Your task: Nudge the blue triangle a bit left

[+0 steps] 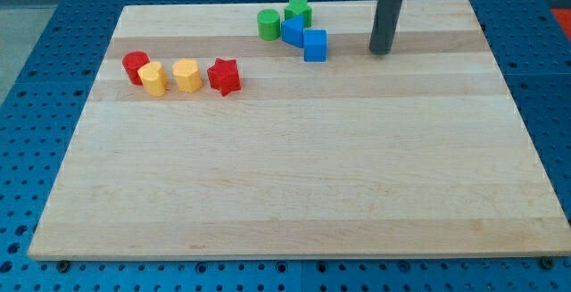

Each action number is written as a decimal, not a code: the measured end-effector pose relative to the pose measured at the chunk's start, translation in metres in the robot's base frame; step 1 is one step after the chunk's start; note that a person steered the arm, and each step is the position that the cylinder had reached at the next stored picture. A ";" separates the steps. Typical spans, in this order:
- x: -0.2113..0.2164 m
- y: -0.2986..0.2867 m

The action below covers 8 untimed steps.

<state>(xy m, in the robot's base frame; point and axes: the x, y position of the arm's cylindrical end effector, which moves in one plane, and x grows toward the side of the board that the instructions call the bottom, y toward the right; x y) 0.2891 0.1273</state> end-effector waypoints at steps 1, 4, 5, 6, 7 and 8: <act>-0.020 -0.001; -0.020 -0.062; -0.020 -0.086; -0.020 -0.102; -0.017 -0.102; 0.008 -0.103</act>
